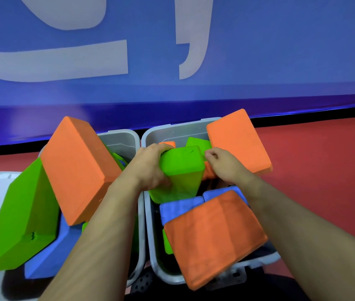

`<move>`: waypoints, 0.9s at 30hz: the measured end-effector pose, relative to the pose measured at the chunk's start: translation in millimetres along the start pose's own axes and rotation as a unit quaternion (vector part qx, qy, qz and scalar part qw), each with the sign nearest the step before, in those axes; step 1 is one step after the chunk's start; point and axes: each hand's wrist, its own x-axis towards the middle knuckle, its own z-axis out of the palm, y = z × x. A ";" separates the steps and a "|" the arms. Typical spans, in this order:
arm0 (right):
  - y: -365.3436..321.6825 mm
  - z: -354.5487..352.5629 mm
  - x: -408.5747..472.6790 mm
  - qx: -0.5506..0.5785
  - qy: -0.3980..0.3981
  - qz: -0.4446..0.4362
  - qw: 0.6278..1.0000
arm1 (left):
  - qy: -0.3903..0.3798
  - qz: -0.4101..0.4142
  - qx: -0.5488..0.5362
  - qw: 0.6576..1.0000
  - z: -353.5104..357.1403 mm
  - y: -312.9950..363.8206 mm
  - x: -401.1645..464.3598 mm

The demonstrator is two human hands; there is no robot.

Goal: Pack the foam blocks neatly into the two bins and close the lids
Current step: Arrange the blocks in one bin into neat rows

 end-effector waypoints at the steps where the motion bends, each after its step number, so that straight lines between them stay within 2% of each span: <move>1: 4.4 -1.5 7.4 -0.087 -0.016 -0.017 0.996 | 0.000 -0.001 0.001 1.000 2.0 -1.6 0.7; 3: 9.7 -2.8 21.1 -0.258 -0.088 -0.045 0.961 | 0.001 0.001 0.009 1.000 6.9 -5.5 2.8; 6: 11.8 -0.5 38.9 -0.470 -0.141 -0.113 0.864 | 0.002 0.003 0.011 1.000 15.4 -10.5 7.0; 8: 9.0 3.4 51.0 -0.545 -0.145 -0.148 0.812 | 0.002 -0.002 0.018 1.000 24.0 -14.5 10.6; 10: 5.1 6.4 61.5 -0.571 -0.170 -0.145 0.790 | -0.008 -0.005 0.031 0.999 38.1 -20.6 12.3; 12: 7.2 9.3 69.6 -0.555 -0.184 -0.133 0.801 | -0.015 -0.008 0.030 0.999 52.9 -27.7 13.6; 14: 12.0 10.6 72.8 -0.448 -0.147 -0.130 0.872 | -0.020 -0.015 0.022 0.999 64.2 -34.4 15.0; 16: 12.0 14.1 67.1 -0.233 -0.069 -0.120 0.963 | -0.035 -0.037 0.001 0.999 72.8 -38.7 15.6; 17: 9.7 15.8 61.4 -0.130 -0.034 -0.107 0.985 | -0.044 -0.051 -0.009 0.998 77.1 -39.3 15.9; 18: 7.1 18.4 54.3 -0.067 -0.021 -0.088 0.994 | -0.050 -0.063 -0.016 0.997 81.8 -39.6 16.4; 20: 1.3 27.5 36.2 -0.042 -0.062 -0.047 0.996 | -0.049 -0.082 -0.030 0.995 92.2 -41.4 16.9; 23: 3.4 43.7 19.7 -0.127 -0.130 -0.021 0.983 | -0.041 -0.091 -0.051 0.994 105.5 -45.7 18.0; 27: 7.8 47.4 19.6 -0.144 -0.129 -0.029 0.981 | -0.019 -0.111 -0.120 0.986 122.4 -57.0 22.7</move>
